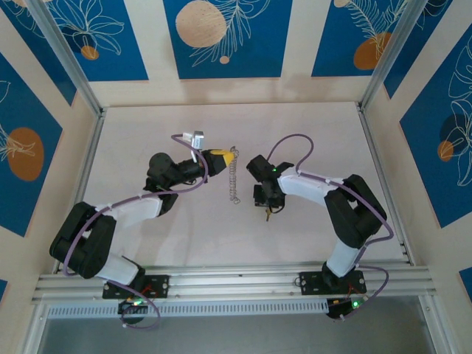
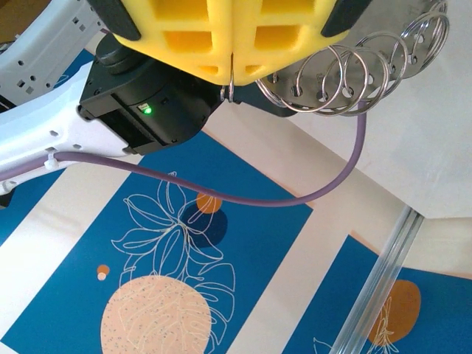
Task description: Put the keys on the keyring
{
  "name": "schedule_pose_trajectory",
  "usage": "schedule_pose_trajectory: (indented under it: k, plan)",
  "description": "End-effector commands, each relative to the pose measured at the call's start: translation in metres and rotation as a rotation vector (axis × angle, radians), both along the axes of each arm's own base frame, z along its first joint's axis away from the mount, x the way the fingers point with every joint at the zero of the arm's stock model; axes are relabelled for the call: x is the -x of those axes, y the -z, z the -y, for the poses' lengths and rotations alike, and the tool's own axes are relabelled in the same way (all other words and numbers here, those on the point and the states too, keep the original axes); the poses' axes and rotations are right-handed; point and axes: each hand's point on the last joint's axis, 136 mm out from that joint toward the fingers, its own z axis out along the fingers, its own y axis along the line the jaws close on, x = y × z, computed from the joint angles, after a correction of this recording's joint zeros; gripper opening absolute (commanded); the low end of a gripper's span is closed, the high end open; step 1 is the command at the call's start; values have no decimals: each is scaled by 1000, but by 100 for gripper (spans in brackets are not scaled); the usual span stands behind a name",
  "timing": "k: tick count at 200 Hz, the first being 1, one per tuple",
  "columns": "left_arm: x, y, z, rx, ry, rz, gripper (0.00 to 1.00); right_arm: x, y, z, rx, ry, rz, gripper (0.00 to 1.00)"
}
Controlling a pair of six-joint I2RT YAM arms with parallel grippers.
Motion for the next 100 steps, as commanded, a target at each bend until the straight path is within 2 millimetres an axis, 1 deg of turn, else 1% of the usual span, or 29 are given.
schedule_pose_trajectory:
  k: [1, 40, 89, 100]
  plan:
    - [6, -27, 2, 48, 22, 89, 0, 1, 3, 6, 78, -54, -7, 33]
    - [6, -27, 2, 48, 22, 88, 0, 6, 10, 12, 119, -57, -27, 30]
    - [5, -26, 3, 50, 24, 85, 0, 7, 11, 15, 132, -53, -25, 21]
    - [5, -27, 3, 51, 24, 86, 0, 6, 10, 16, 133, -53, -24, 21]
